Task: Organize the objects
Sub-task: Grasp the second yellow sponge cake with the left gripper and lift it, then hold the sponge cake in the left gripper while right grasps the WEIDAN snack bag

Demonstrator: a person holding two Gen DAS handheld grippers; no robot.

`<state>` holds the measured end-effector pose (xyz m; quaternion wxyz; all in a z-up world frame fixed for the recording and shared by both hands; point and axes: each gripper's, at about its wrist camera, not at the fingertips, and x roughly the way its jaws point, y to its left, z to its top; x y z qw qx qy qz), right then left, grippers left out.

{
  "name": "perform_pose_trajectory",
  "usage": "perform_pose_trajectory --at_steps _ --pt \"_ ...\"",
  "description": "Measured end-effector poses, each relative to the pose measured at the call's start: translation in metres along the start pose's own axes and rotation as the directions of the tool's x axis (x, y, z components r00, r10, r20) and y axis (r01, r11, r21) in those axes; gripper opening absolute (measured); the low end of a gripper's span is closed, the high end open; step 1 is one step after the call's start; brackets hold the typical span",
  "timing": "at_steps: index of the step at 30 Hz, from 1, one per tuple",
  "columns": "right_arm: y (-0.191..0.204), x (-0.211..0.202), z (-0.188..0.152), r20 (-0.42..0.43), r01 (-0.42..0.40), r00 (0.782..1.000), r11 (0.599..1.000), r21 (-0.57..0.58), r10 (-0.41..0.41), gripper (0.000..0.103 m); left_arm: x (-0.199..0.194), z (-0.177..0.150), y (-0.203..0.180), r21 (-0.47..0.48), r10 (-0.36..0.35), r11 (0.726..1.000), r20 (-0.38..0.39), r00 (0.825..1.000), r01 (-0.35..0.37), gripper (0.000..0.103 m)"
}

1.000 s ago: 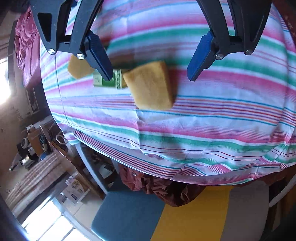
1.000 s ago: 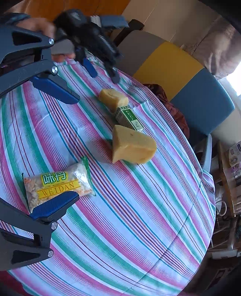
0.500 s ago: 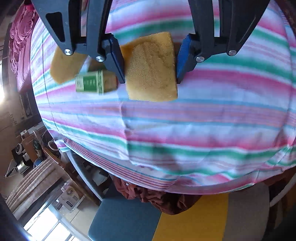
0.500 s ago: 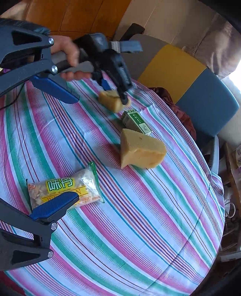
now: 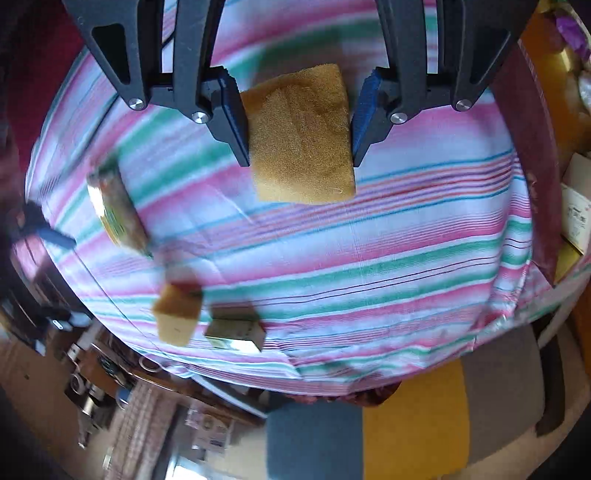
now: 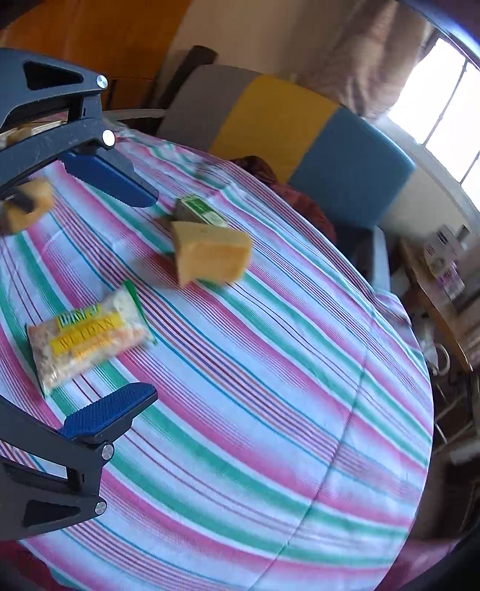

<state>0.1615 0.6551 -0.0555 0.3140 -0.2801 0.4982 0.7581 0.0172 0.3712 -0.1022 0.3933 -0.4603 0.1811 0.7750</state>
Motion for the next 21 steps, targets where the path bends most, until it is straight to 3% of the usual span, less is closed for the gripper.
perform_pose_trajectory --at_steps 3,6,11,15,16,17,19,20,21 --pt "-0.004 0.003 0.003 -0.002 0.021 1.000 1.000 0.013 -0.021 0.097 -0.013 -0.019 -0.005 0.044 -0.009 0.999 0.009 1.000 0.009 0.051" --pt "0.006 0.020 0.000 -0.076 0.062 0.995 0.997 -0.051 -0.065 0.097 -0.023 -0.033 -0.006 0.071 -0.010 0.997 0.027 1.000 0.008 0.051" --pt "0.023 0.048 -0.014 -0.181 0.144 0.967 0.969 -0.201 -0.181 0.096 -0.025 -0.041 0.004 0.039 -0.034 0.999 0.048 0.998 0.033 0.051" --pt "0.038 0.060 -0.024 -0.167 0.225 0.941 0.914 -0.337 -0.293 0.095 -0.017 -0.041 0.006 0.036 -0.044 0.998 0.058 0.997 0.042 0.052" --pt "0.037 0.062 -0.026 -0.160 0.244 0.934 0.898 -0.367 -0.319 0.084 -0.013 -0.041 0.006 0.037 -0.043 0.998 0.058 0.997 0.041 0.052" --pt "0.040 0.066 -0.030 -0.158 0.262 0.924 0.878 -0.401 -0.349 0.054 -0.010 -0.041 0.007 0.029 -0.046 0.999 0.059 0.997 0.044 0.052" --pt "0.048 0.074 -0.041 -0.127 0.316 0.894 0.807 -0.499 -0.429 0.045 -0.007 -0.041 0.011 0.007 -0.059 0.998 0.063 0.996 0.058 0.053" --pt "0.053 0.075 -0.045 -0.112 0.319 0.891 0.784 -0.533 -0.439 0.045 -0.006 -0.041 0.012 0.005 -0.064 0.998 0.068 0.996 0.064 0.053" --pt "0.056 0.075 -0.049 -0.127 0.289 0.899 0.787 -0.545 -0.419 0.044 -0.006 -0.043 0.012 0.007 -0.067 0.998 0.075 0.995 0.067 0.053"
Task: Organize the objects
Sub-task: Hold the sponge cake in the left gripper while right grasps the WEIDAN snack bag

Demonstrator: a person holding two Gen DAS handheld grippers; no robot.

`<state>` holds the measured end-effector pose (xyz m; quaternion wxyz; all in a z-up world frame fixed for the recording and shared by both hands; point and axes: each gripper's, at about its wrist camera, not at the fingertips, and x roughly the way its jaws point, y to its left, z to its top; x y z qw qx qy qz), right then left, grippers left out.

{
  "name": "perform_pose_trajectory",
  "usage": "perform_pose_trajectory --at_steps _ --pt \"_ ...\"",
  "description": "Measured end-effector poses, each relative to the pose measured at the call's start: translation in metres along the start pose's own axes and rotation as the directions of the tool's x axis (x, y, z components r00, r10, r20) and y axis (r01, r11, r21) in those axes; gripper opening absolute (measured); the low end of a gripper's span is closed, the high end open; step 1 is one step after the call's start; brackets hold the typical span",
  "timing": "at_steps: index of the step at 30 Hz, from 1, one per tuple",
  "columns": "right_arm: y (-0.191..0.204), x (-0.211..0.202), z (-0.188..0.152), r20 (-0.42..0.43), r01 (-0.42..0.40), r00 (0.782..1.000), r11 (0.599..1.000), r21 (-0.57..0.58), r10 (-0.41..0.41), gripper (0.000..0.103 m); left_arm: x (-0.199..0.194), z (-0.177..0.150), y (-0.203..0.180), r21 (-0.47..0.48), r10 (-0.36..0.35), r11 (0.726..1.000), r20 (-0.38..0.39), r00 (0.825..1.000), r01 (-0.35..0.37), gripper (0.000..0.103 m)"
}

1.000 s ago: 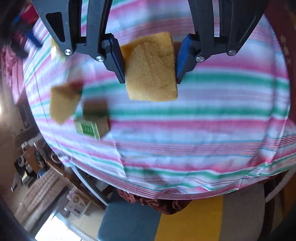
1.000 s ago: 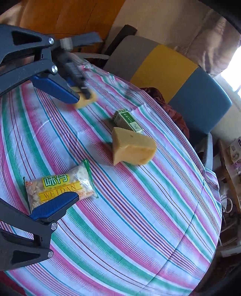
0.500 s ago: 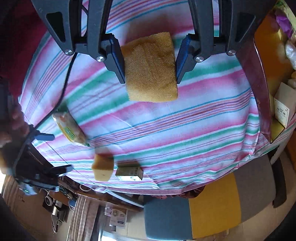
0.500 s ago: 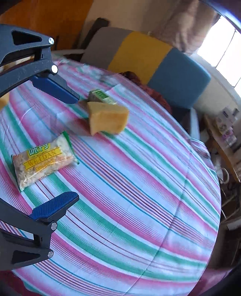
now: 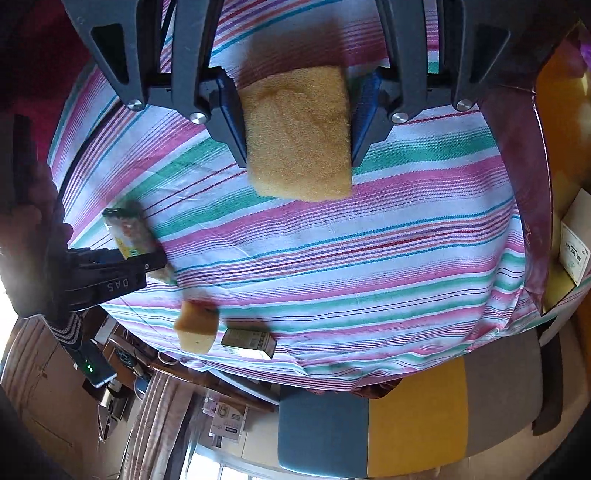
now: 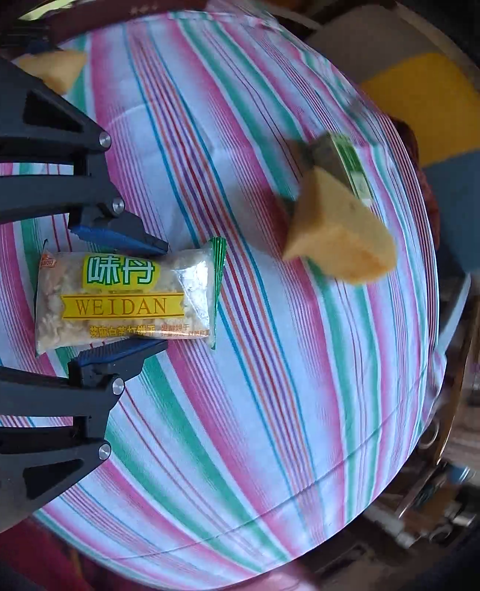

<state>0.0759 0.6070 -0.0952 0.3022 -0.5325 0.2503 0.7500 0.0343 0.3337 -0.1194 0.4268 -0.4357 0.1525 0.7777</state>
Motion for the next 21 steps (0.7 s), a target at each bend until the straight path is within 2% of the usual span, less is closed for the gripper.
perform_pose_trajectory --at_steps 4,6,7,11,21 --pt "0.026 -0.006 -0.003 0.024 -0.123 0.992 0.987 -0.106 0.126 0.041 -0.002 -0.004 0.001 -0.001 -0.005 1.000 0.027 1.000 0.005 0.053" --pt "0.042 -0.006 -0.006 0.031 -0.136 0.989 0.976 -0.168 0.143 0.041 -0.003 -0.005 0.001 -0.014 -0.009 1.000 0.041 0.999 0.009 0.053" --pt "0.048 -0.003 -0.008 0.015 -0.142 0.989 0.972 -0.186 0.147 0.042 -0.003 -0.006 0.002 -0.016 -0.011 1.000 0.048 0.999 0.012 0.053" --pt "0.062 0.004 -0.017 0.027 -0.081 0.995 0.956 -0.281 0.092 0.048 -0.003 -0.009 0.004 -0.015 -0.020 1.000 0.066 0.998 0.021 0.053" --pt "0.057 0.006 -0.020 0.038 -0.072 0.995 0.943 -0.324 0.089 0.051 -0.002 -0.010 0.005 -0.017 -0.027 0.999 0.080 0.996 0.029 0.053"
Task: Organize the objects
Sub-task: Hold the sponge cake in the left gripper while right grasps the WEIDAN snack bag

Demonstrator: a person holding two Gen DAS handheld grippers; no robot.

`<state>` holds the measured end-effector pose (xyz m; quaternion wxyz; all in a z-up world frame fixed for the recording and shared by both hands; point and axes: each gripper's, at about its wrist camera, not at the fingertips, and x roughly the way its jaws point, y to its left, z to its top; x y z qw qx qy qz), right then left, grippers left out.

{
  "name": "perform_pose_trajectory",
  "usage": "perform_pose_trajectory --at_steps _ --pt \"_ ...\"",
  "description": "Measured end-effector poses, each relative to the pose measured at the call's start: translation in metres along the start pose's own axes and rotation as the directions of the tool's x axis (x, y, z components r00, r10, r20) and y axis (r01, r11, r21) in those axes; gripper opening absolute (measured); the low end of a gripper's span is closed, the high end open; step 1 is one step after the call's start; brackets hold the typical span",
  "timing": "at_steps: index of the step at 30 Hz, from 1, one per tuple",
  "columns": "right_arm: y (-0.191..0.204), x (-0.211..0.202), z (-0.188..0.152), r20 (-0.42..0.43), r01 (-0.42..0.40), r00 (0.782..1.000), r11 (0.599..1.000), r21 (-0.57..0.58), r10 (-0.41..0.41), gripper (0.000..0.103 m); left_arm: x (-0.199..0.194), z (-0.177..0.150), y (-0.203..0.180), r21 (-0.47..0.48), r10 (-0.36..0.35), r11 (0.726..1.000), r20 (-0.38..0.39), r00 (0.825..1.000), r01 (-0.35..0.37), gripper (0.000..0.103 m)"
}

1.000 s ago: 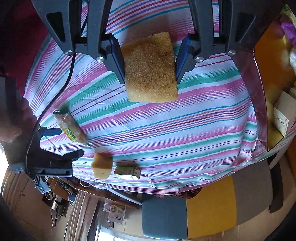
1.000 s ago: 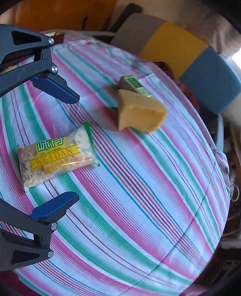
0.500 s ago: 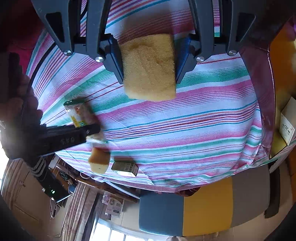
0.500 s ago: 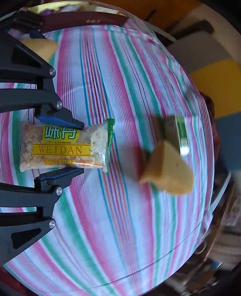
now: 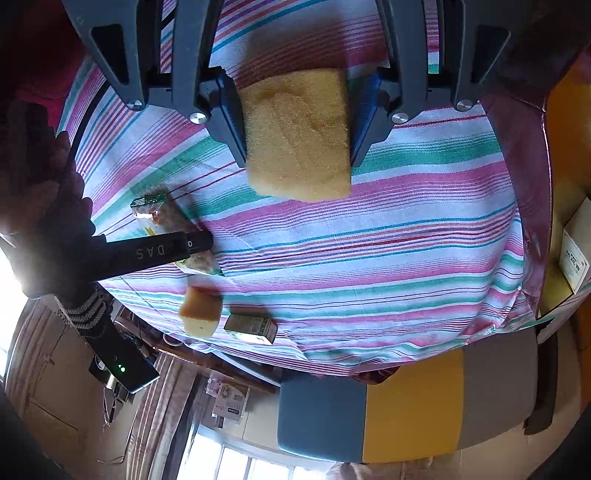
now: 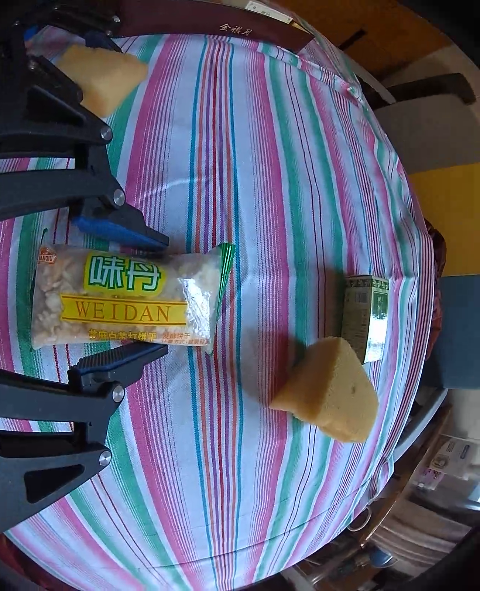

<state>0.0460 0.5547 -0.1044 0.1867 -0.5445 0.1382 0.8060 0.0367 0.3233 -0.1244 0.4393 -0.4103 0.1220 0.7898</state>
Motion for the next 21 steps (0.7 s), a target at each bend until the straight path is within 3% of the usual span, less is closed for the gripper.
perform_pose_trajectory --at_steps 21 --pt "0.024 0.008 0.001 0.035 0.032 0.999 0.996 -0.084 -0.029 0.047 -0.001 -0.001 0.000 -0.001 -0.004 1.000 0.004 1.000 0.004 0.054"
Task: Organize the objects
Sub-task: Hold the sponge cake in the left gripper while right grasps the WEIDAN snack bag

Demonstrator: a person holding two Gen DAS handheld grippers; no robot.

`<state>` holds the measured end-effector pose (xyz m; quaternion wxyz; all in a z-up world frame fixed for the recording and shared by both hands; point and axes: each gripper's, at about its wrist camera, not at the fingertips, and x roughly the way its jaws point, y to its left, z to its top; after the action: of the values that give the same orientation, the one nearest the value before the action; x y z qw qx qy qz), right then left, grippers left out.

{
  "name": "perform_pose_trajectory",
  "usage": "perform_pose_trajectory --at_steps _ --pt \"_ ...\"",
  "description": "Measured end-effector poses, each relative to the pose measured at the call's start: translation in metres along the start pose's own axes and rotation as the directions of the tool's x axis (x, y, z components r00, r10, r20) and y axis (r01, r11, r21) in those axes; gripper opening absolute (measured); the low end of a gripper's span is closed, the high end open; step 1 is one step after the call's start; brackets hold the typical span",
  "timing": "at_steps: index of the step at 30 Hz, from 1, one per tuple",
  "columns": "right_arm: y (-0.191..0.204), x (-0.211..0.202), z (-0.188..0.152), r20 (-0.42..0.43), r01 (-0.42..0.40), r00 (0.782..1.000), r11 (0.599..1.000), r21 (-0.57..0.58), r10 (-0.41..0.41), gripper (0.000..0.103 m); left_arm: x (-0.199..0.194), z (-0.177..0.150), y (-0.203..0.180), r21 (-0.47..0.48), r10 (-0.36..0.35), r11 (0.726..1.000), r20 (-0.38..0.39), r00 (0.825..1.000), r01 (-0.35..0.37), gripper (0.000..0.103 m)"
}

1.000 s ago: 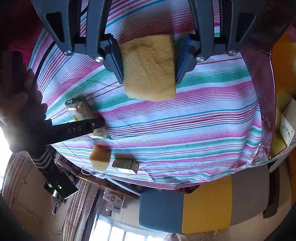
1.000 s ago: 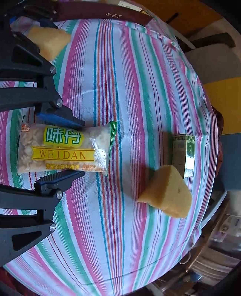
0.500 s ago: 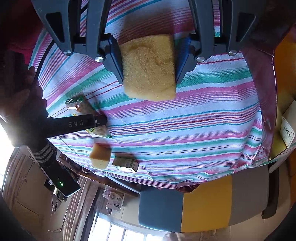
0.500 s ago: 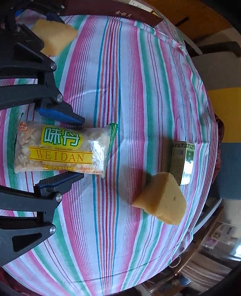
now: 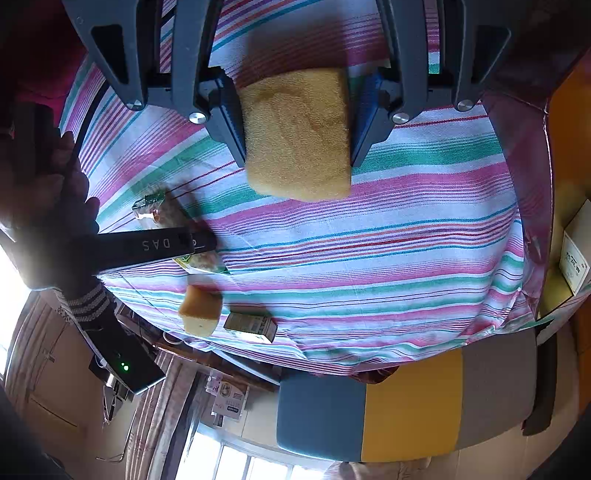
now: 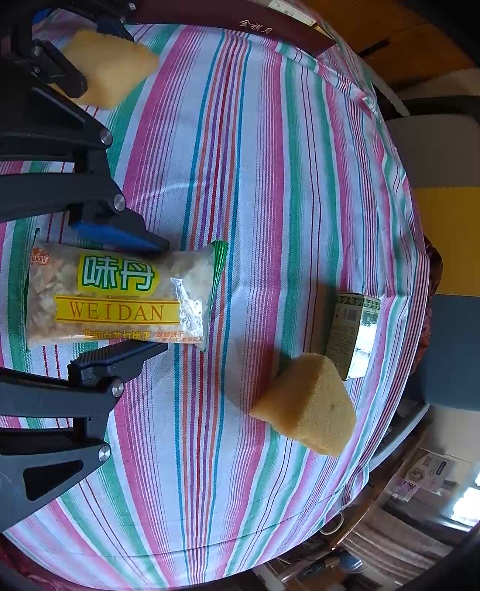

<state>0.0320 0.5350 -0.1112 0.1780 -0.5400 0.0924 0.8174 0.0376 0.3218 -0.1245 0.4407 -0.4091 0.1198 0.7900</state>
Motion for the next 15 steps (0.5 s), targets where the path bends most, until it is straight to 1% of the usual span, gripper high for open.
perform_pose_trajectory --at_steps 3,10,15 --pt "-0.0011 -0.0007 0.0000 -0.001 -0.007 1.000 1.000 0.007 0.007 0.048 0.0002 0.0000 -0.0004 0.002 0.003 1.000 0.000 1.000 -0.003 0.054" --pt "0.0025 -0.0010 -0.0027 0.011 0.009 1.000 1.000 -0.029 -0.008 0.048 -0.0001 -0.0014 -0.0023 0.012 0.011 1.000 0.006 1.000 -0.011 0.054" --pt "-0.0004 -0.0006 -0.0027 0.018 0.000 1.000 1.000 -0.023 0.001 0.049 -0.0007 -0.0031 -0.0035 0.024 0.017 1.000 0.016 1.000 -0.017 0.054"
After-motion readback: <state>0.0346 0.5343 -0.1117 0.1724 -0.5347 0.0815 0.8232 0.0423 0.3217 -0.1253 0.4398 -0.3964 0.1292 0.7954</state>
